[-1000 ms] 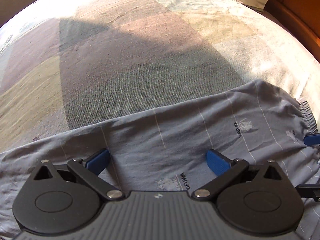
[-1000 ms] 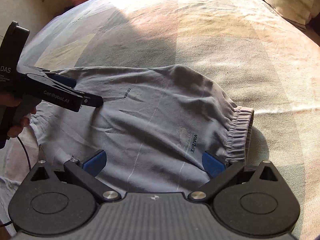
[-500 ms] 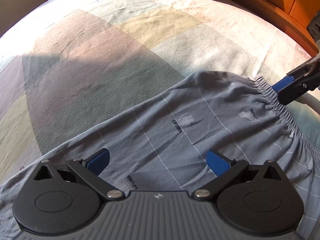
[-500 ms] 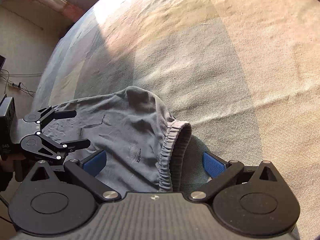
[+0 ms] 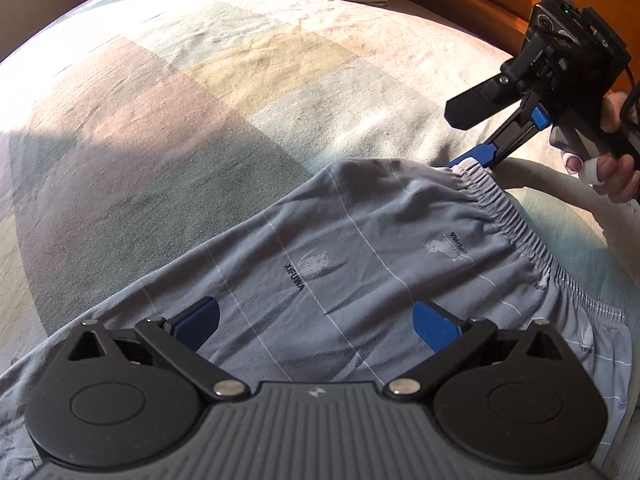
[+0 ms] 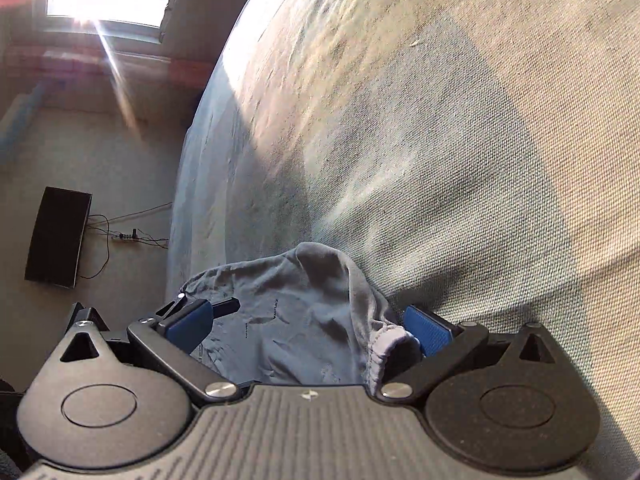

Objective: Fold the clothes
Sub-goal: 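Grasp the elastic cuff with the right gripper while the left gripper holds the waistband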

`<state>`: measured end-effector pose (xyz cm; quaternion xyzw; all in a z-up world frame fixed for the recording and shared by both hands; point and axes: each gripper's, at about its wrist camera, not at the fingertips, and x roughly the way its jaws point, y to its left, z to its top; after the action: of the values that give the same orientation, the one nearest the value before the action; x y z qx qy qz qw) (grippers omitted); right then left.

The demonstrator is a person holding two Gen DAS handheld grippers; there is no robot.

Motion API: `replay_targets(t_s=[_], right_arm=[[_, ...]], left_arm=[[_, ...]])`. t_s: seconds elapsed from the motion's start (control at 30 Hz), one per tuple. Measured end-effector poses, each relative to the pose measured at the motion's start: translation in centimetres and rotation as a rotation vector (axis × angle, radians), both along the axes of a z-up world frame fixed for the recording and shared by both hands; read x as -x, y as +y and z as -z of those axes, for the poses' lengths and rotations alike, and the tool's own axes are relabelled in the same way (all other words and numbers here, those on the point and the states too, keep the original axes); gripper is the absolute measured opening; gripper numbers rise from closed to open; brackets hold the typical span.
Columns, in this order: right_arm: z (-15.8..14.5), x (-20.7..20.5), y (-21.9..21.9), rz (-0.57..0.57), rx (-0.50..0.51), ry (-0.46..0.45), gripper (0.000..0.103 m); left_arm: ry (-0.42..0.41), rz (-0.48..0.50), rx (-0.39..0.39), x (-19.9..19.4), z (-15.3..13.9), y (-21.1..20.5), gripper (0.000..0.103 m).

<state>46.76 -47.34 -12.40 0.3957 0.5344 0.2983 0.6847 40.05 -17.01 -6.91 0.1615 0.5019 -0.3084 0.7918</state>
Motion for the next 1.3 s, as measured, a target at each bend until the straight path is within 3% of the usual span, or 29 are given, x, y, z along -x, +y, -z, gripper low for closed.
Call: replay_targets(t_s=[0.33,0.6,0.93,1.1,1.17,1.23,1.3], right_arm=[[-0.4,4.1,0.5,-0.057,0.02,0.015,0.103],[0.4,0.6,2.0,-0.03,-0.04,0.011,0.103],[0.3,1.7,1.9,-0.027,-0.049,-0.005,0.103],[0.4,1.7,2.0,-0.02,-0.057,-0.036,0.103],[0.4,1.8,2.0,-0.017,-0.059,-0.049,0.103],[0.2,2.1,2.3,-0.051,-0.019,-0.08,0.097],[0.4,2.5,1.8,-0.055,0.009,-0.099,0.082]], left_arm=[[0.0,0.026,0.003,0.3,-0.3,0.2,0.102],[0.005,0.035,0.0,0.6,-0.2,0.2,0.102],[0.03,0.013,0.016,0.5,0.2,1.0,0.102],[0.093,-0.001,0.096,0.4,0.8,1.0,0.102],[0.107,0.001,0.087,0.4,1.2,0.8,0.102],[0.098,0.017,0.078,0.4,1.4,0.7,0.102],[0.089,0.038,0.072,0.4,1.5,0.6,0.102]])
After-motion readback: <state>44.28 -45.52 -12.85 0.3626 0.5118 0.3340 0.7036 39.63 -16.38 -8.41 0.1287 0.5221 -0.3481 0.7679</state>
